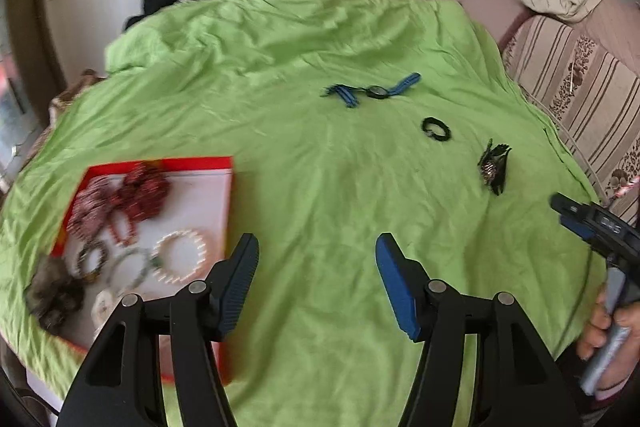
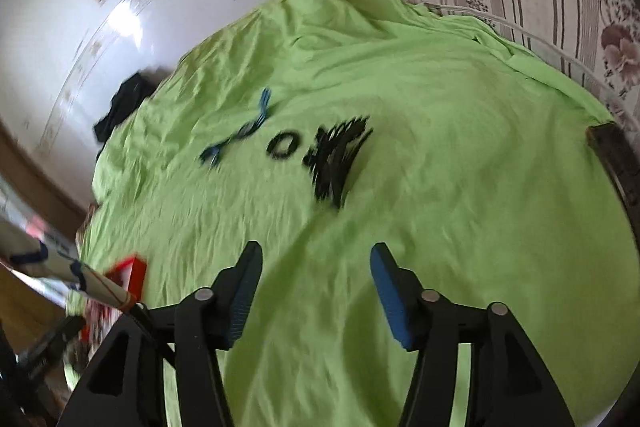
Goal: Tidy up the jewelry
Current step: 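Grasp the black hair tie with the left tool while the right tool grasps the black claw clip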
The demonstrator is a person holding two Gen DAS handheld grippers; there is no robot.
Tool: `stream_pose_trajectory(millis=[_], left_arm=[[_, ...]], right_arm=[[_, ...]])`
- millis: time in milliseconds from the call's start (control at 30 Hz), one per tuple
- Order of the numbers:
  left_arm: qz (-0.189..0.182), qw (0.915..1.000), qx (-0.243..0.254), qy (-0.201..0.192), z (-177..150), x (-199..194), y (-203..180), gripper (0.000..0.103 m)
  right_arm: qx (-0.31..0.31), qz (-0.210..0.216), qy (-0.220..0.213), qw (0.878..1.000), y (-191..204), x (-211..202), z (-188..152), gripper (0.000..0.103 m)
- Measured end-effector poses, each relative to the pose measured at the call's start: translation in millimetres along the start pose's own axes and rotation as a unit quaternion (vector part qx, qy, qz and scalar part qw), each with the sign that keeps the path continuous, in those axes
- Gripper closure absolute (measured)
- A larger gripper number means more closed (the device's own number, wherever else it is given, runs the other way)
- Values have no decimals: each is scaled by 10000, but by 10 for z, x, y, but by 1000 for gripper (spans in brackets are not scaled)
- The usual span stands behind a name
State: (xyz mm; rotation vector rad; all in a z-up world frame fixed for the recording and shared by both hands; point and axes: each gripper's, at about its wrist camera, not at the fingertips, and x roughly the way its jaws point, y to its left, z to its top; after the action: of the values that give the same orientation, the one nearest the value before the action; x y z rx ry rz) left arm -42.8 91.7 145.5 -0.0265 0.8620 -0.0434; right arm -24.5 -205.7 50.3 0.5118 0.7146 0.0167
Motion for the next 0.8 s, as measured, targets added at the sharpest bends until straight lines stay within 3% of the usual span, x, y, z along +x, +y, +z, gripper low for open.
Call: stream_pose_trajectory(millis=[100, 267, 433, 567, 800], left_arm=[[-164, 9996, 20, 243, 267, 238, -131, 43], [-414, 9983, 31, 410, 627, 609, -373, 43], [-610, 9958, -15, 682, 893, 1136, -645, 43], [-858, 9917, -188, 943, 1075, 1544, -814, 43], [-1063, 9878, 229, 1117, 1324, 2239, -1274, 43]], right_arm=[[184, -32, 0, 9998, -16, 257, 184, 42], [-70, -196, -39, 9998, 3, 553, 430, 42], [-185, 41, 169, 9997, -58, 759, 443, 40], [-199, 129, 249, 9994, -95, 871, 485, 32], [-425, 117, 318, 9985, -61, 1040, 502, 28]])
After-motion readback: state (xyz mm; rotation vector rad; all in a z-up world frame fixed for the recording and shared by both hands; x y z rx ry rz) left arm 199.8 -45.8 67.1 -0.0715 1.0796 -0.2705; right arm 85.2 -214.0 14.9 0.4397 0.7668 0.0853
